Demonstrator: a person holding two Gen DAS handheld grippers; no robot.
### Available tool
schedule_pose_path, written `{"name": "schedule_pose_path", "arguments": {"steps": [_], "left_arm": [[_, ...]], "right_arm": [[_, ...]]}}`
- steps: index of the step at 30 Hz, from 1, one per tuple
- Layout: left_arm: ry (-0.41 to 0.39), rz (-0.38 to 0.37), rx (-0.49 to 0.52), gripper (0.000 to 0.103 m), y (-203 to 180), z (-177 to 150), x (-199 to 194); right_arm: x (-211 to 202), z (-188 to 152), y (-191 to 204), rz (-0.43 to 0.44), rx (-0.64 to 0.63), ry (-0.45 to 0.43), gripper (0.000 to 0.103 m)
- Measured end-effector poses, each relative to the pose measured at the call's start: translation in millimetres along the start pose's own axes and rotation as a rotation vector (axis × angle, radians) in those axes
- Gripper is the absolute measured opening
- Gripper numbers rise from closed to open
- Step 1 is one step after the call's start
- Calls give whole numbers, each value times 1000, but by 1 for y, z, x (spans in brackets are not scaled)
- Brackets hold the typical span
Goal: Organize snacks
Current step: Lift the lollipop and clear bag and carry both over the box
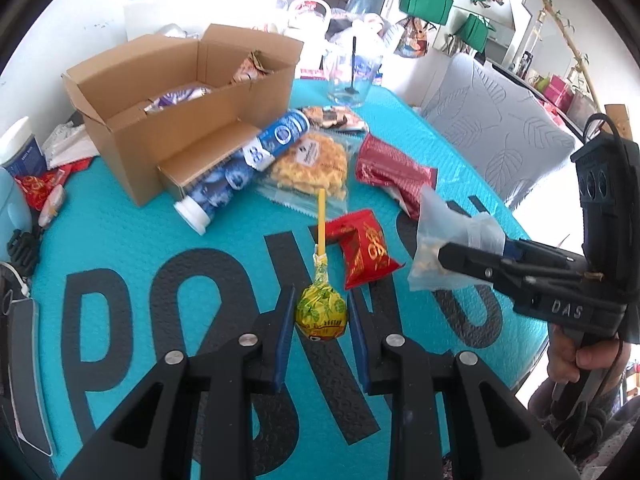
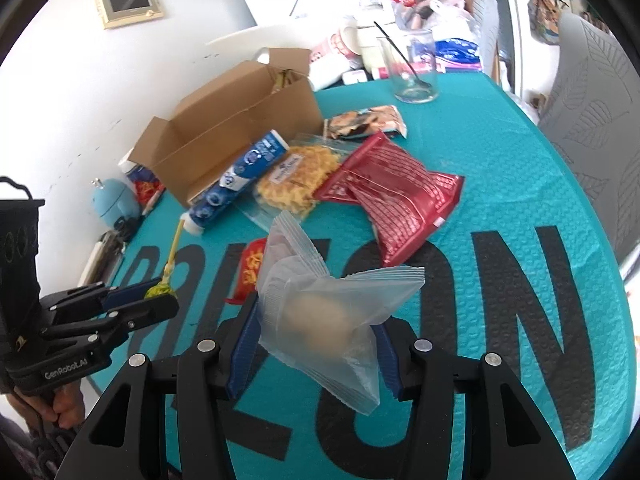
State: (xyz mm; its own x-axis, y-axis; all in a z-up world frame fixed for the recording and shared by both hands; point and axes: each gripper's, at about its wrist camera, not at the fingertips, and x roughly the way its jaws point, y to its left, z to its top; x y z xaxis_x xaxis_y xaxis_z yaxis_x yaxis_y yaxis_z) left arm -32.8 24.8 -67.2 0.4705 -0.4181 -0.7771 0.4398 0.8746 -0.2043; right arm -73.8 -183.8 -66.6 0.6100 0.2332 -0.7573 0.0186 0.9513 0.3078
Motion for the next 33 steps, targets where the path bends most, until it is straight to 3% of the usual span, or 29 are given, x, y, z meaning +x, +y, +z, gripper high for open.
{"name": "schedule_pose_path", "arguments": {"steps": [16, 33], "left_arm": [[-196, 33, -21, 26, 7, 50, -45], [-379, 75, 7, 26, 29, 136, -76]], "right_arm": [[-14, 50, 48, 118, -161, -39, 52], [-24, 145, 93, 72, -315, -205, 52]]}}
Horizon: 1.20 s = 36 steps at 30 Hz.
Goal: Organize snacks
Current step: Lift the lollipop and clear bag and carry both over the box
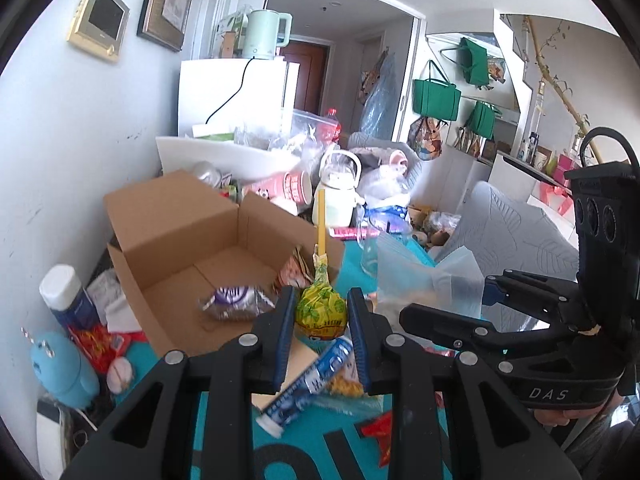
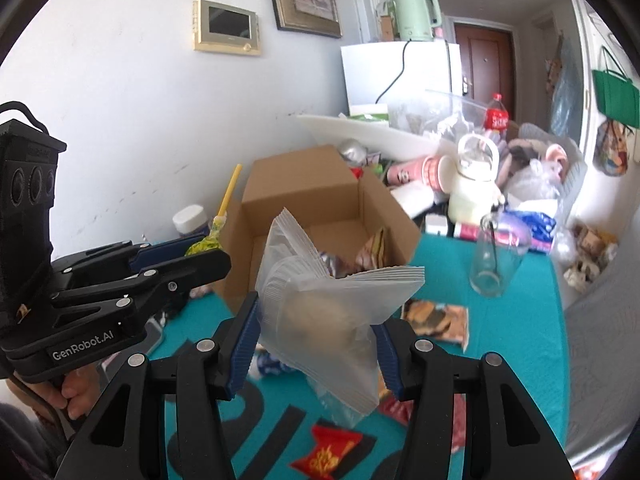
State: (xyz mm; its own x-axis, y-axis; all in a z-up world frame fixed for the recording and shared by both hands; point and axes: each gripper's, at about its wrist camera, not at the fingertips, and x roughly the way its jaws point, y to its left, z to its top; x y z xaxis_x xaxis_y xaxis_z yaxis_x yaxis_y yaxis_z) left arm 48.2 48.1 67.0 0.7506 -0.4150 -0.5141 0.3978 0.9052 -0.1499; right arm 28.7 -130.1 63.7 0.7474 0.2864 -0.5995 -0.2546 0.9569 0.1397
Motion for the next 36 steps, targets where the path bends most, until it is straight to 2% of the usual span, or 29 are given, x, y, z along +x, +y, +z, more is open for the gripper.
{"name": "schedule_pose_path", "arguments": {"steps": [3, 15, 20, 24, 27, 32, 34, 36], "left_arm": [[-6, -22, -12, 26, 10, 15, 7], [-114, 84, -37, 26, 53, 73, 35], [-127, 111, -60, 26, 71, 85, 55], [-110, 138, -74, 26, 83, 86, 75], [-74, 136, -106, 26, 94, 86, 95], [-7, 182, -80, 26, 99, 79, 124], [10, 196, -81, 26, 101, 76, 132], [31, 197, -83, 26, 104, 75, 140]], "right_arm": [[8, 19, -1, 7, -10, -21, 52], [50, 85, -7, 20, -36, -88, 52], [75, 105, -14, 20, -28, -88, 52], [98, 115, -19, 28, -26, -70, 52], [115, 116, -24, 65, -10, -54, 52], [146, 103, -41, 83, 59, -23, 53], [160, 100, -43, 51, 50, 35, 53], [169, 96, -46, 24, 46, 48, 53]]}}
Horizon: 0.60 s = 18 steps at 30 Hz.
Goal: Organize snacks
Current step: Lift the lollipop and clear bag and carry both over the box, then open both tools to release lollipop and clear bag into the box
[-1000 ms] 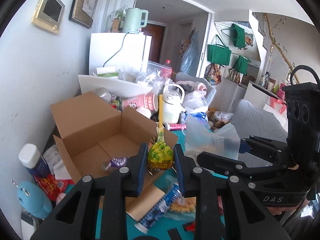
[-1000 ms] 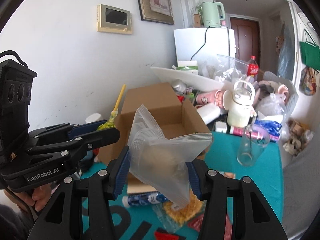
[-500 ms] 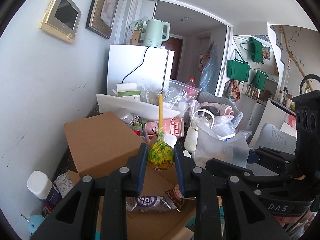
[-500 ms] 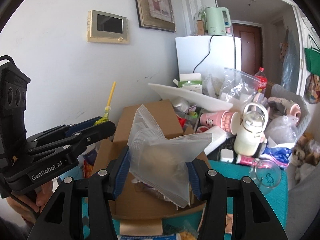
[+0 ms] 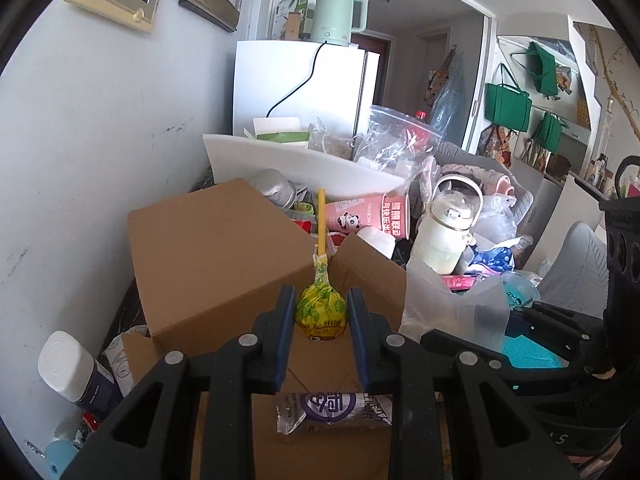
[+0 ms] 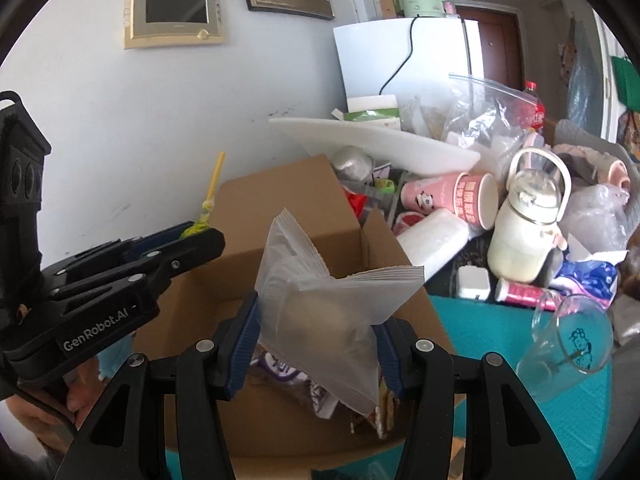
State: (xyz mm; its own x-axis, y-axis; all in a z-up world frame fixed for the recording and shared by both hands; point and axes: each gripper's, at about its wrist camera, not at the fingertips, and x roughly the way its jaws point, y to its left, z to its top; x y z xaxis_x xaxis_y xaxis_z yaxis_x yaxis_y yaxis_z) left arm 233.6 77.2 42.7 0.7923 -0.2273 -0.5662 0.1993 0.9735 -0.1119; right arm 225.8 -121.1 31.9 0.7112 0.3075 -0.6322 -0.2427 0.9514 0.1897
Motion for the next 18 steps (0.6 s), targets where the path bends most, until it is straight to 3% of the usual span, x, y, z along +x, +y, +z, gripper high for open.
{"name": "schedule_pose_path", "arguments": {"steps": [18], "left_arm": [[184, 59, 41, 26, -13, -22, 55]], "right_arm": [[44, -17, -10, -84, -15, 157, 53]]}}
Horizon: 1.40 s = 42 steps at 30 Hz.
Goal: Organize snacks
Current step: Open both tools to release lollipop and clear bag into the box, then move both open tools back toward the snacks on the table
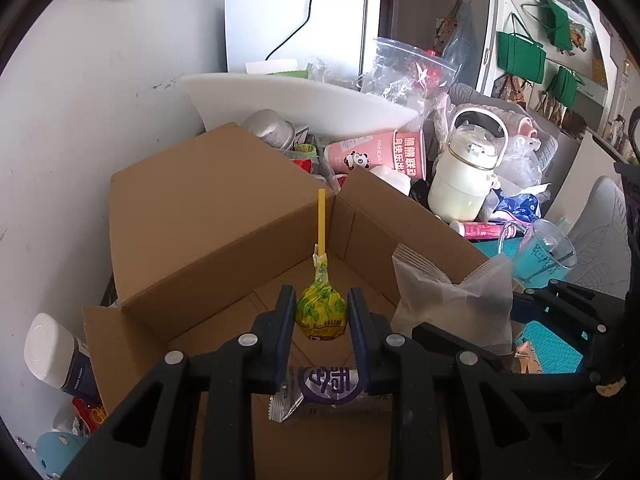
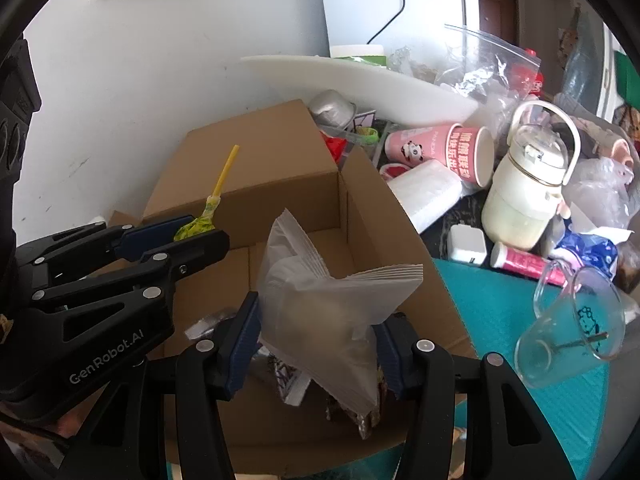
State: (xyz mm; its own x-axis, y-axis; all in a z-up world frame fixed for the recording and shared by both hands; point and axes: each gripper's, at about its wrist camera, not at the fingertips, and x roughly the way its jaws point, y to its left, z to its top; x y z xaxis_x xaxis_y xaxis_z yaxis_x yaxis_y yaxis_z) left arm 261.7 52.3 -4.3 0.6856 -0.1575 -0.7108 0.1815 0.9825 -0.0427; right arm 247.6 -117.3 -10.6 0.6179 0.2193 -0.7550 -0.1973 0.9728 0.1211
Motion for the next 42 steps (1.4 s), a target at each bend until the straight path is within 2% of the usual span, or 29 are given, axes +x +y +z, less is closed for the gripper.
{"name": "schedule_pose_path", "arguments": {"steps": [3, 5, 8, 16, 27, 33, 42], "left_arm": [[14, 9, -6, 26, 1, 0, 2], [22, 18, -7, 26, 1, 0, 3], [23, 26, -10, 26, 2, 0, 3], [24, 54, -38, 43, 8, 1, -1], [26, 59, -36, 44, 8, -2, -14], [-10, 53, 0, 44, -8, -8, -41], [-92, 11, 36, 44, -29, -21, -101]], "right_arm": [[1, 0, -1, -16, -8, 10, 55], [1, 0, 0, -27, -14, 9, 61], [-1, 1, 1, -41, -20, 3, 65], [-8, 1, 1, -62, -18, -6, 66], [-30, -5, 5, -86, -14, -44, 66], [-46, -17, 4, -86, 5, -54, 66], [-101, -35, 10, -123, 14, -122, 66]]}}
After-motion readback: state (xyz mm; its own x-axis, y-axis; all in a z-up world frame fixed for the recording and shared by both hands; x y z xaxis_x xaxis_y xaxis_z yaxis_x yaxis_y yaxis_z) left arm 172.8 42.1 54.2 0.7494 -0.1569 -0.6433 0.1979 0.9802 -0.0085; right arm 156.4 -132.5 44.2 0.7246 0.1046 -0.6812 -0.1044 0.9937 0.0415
